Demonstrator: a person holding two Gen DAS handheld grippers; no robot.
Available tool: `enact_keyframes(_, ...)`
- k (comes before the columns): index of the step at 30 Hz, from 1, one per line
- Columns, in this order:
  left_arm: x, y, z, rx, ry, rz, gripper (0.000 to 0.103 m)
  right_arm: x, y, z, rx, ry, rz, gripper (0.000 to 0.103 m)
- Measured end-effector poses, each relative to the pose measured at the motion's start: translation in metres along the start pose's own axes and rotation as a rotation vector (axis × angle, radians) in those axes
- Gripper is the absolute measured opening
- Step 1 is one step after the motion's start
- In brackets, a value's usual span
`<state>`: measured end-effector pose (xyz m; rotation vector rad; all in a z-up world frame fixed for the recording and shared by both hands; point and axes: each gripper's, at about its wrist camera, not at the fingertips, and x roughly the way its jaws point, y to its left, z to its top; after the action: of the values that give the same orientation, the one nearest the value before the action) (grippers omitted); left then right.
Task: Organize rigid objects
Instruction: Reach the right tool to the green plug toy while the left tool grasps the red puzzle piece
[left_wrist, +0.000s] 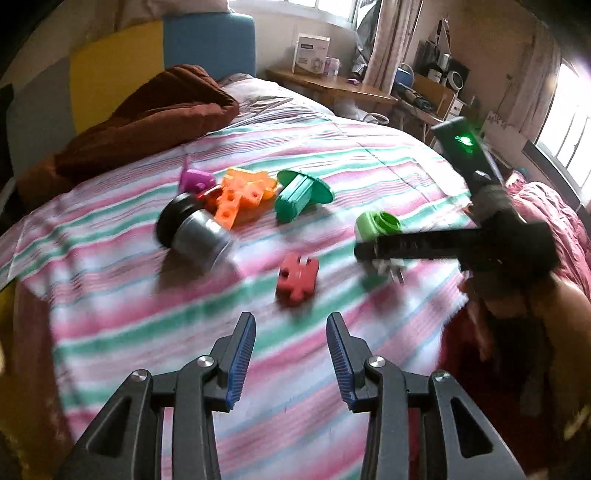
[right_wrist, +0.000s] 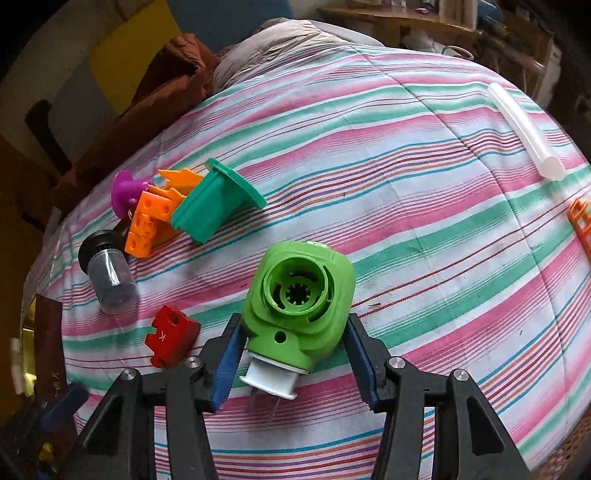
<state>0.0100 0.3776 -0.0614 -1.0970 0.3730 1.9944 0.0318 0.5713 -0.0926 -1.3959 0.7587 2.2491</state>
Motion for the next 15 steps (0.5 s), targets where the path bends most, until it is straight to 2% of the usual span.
enact_keyframes(3, 0.021, -0.01, 0.011, 0.065, -0.001, 0.024, 0.04, 0.001, 0.0, 0.002, 0.014, -0.002, 0.008, 0.054)
enact_keyframes(5, 0.034, -0.014, 0.017, 0.092, 0.0, 0.011, 0.04, 0.002, -0.003, 0.003, 0.039, -0.004, 0.024, 0.054)
enact_keyframes(10, 0.056, -0.016, 0.023, 0.093, 0.007, -0.005, 0.04, 0.005, -0.008, 0.008, 0.07, -0.006, 0.043, 0.054)
enact_keyframes(12, 0.061, -0.017, 0.023, 0.104, -0.014, 0.004, 0.04, 0.005, -0.008, 0.008, 0.068, -0.005, 0.041, 0.054)
enact_keyframes(15, 0.072, -0.019, 0.02, 0.13, -0.004, 0.019, 0.037, 0.005, -0.006, 0.009, 0.067, -0.005, 0.037, 0.054)
